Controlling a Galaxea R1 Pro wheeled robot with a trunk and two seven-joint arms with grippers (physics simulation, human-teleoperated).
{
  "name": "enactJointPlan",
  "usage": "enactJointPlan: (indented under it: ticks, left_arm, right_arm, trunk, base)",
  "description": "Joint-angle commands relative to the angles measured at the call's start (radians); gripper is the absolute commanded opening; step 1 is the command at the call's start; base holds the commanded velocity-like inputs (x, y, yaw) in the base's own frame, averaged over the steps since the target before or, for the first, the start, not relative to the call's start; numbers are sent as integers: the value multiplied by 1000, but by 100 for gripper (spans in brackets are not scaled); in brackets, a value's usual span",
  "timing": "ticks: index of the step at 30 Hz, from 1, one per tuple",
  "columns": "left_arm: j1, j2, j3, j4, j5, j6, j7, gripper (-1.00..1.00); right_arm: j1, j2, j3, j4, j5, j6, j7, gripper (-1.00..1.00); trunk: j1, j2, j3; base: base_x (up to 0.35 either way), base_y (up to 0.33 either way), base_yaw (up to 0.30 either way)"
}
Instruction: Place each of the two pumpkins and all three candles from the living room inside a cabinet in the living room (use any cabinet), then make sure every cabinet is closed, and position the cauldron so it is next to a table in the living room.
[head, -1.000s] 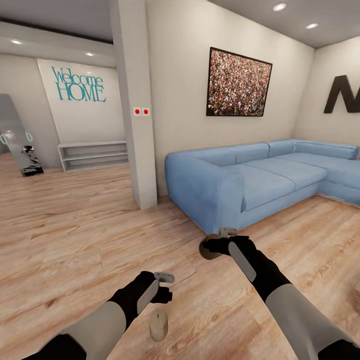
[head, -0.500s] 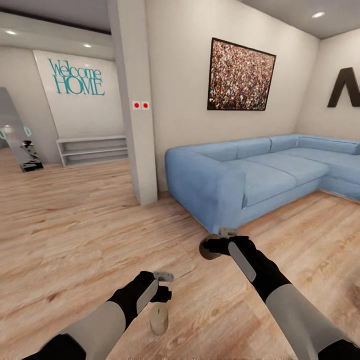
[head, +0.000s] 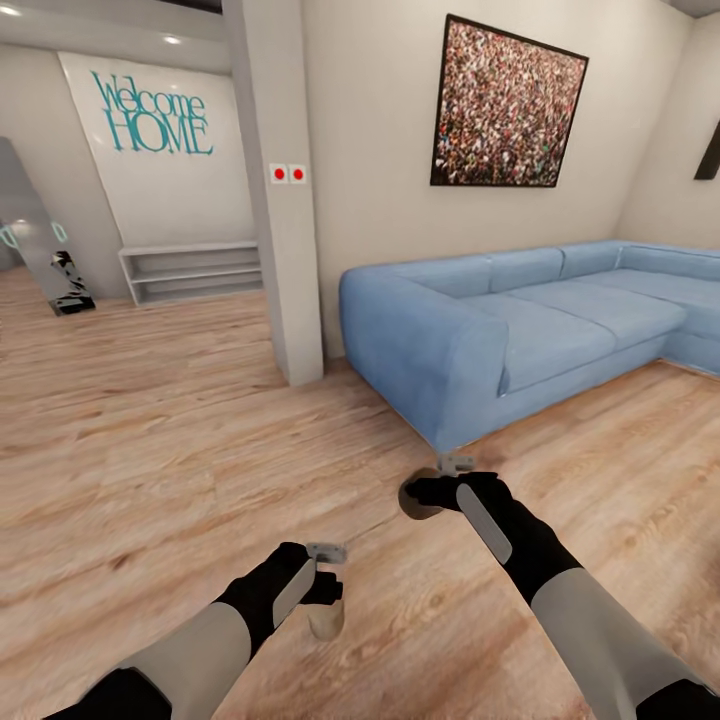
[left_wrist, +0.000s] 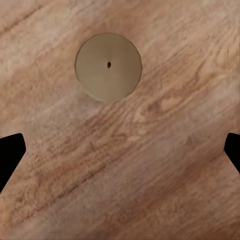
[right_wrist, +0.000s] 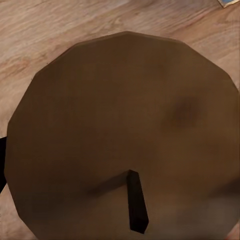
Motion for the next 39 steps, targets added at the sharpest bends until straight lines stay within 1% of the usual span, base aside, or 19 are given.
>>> enactJointPlan:
  ticks: [1,9,20,25,30,39]
  left_arm:
    - [-1,1,-7,-1,10,3,9,100]
    - [-1,0,-8,-1,10,2,9,100]
    - [-1,-1,-8,-1,10,2,9,100]
    - [-1,-1,-8,-1,10,2,9,100]
    - [-1,-1,-8,-1,10,2,9,100]
    - [-1,-1,-8,-1,10,-19,9,100]
  right_arm:
    - [-1,-1,4,-2,-11,1,-10,-100]
    - [-1,-1,3,-2,-12,1,-10,-100]
    - [-1,-1,3,-2,-12,1,-10,-100]
    - [-1,-1,3,-2,-12,1,-10,-100]
    - [-1,-1,3,-2,-12,2,-10,-100]
    - [-1,-1,4,-2,-7,2,-10,-100]
  trunk:
    - [0,-1,-7]
    - [4,-3,-48]
    - [9,-5,-92]
    - [11,-6,-111]
    - [13,-8,-130]
    - [13,-8,-130]
  base:
    - [0,0,69]
    - [0,0,59]
    - [0,0,5]
    - [0,0,-151]
    - [0,0,-38]
    - [0,0,-5]
